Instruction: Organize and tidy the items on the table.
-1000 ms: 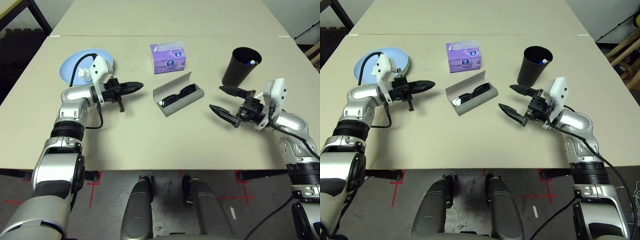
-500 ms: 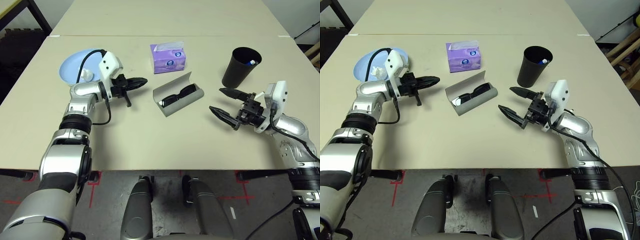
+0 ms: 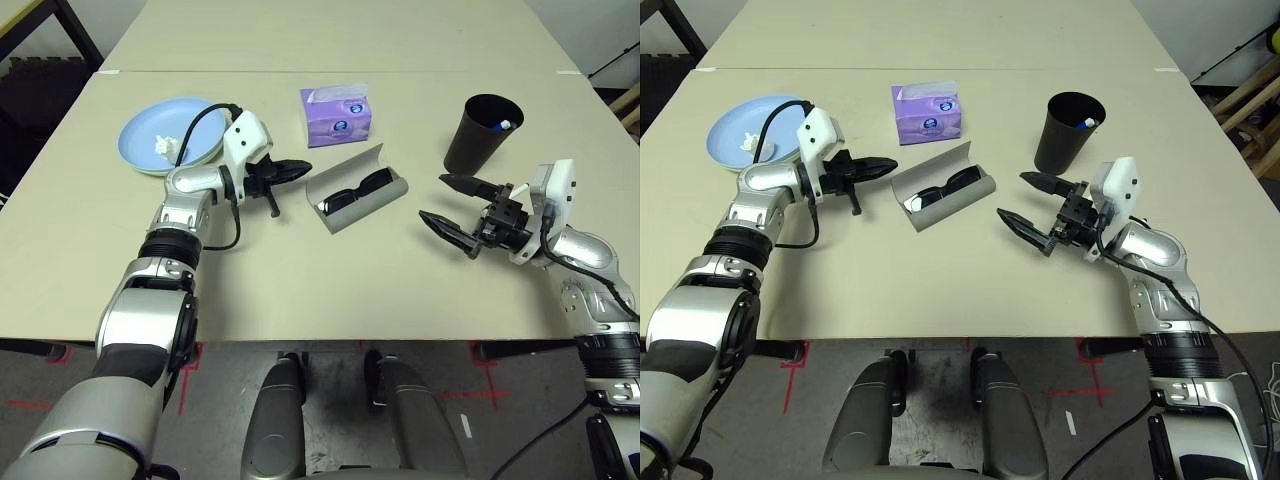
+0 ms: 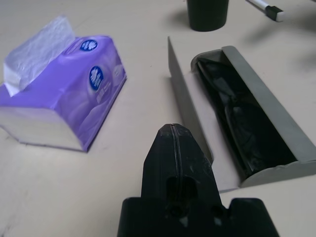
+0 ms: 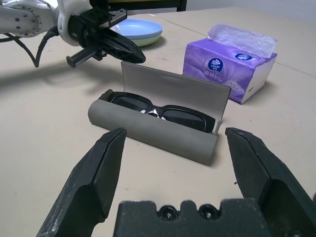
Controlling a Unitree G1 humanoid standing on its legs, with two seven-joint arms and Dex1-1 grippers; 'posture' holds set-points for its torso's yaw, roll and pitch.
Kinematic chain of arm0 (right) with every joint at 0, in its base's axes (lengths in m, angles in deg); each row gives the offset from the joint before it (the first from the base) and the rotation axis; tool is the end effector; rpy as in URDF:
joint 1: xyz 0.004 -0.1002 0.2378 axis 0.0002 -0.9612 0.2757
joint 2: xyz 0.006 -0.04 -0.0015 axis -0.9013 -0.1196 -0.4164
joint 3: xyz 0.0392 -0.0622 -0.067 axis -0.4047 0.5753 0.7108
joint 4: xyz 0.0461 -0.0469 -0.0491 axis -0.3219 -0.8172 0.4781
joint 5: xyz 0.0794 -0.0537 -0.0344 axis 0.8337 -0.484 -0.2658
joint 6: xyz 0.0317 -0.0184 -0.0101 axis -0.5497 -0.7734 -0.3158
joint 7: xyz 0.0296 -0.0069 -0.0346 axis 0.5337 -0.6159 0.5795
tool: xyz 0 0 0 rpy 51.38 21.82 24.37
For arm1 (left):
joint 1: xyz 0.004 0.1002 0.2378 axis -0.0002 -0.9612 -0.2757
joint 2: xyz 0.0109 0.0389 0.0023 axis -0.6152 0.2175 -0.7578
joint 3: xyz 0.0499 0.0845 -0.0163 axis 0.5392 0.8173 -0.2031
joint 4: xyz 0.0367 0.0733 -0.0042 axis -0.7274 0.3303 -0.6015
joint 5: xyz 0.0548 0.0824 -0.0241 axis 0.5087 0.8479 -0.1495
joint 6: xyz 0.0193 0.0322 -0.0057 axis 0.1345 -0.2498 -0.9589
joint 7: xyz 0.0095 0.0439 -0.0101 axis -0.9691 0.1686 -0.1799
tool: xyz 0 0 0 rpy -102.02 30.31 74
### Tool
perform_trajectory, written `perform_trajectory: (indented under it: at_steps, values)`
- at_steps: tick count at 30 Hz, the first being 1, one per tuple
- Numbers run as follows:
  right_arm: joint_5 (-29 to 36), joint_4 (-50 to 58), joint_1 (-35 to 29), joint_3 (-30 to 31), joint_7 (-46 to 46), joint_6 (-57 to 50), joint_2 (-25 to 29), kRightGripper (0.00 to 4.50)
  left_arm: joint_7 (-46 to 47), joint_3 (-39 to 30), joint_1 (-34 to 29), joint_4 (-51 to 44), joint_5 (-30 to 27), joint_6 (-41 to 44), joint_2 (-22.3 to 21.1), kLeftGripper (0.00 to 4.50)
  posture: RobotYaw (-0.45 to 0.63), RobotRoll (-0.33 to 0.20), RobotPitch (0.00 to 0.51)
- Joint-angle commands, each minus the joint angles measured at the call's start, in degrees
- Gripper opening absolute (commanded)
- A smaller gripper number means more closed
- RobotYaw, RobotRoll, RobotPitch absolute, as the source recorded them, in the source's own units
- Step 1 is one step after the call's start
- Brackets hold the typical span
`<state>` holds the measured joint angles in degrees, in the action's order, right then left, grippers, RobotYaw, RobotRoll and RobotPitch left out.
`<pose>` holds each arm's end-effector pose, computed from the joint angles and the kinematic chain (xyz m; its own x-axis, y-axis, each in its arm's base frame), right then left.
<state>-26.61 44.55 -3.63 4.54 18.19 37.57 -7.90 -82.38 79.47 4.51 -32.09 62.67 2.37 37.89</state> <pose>0.2679 -0.2481 0.1455 0.5767 0.8107 0.1007 -0.7612 0.5780 -0.2942 0.3535 0.2115 0.1868 0.5013 -0.8532 -0.1436 0.8028 0.3967 0.4452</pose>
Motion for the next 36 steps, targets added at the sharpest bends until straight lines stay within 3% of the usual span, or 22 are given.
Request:
perform_trajectory:
  at_steps: [1,8,20,36]
  values:
    - [-1.01,-0.26,-0.49,0.39,0.01,0.98,0.79,4.5,-0.55,1.71,-3.15,-4.72,0.59,1.36,0.89,0.01,0.08,0.0,0.232]
    - [-0.93,-0.11,0.44,0.37,-0.02,1.02,0.83,4.5,-2.6,3.67,-8.2,-12.65,-0.05,7.27,0.92,0.01,0.08,0.0,0.233]
    - [-1.29,-0.26,0.66,0.46,0.05,1.46,0.8,4.5,-3.19,5.02,-11.54,-21.72,-1.44,13.53,1.85,0.01,0.07,0.0,0.229]
    - [-1.43,0.0,0.38,0.59,0.09,1.7,0.82,4.5,-2.61,6.8,-13.03,-26.38,-1.8,17.94,2.18,0.01,0.07,0.0,0.224]
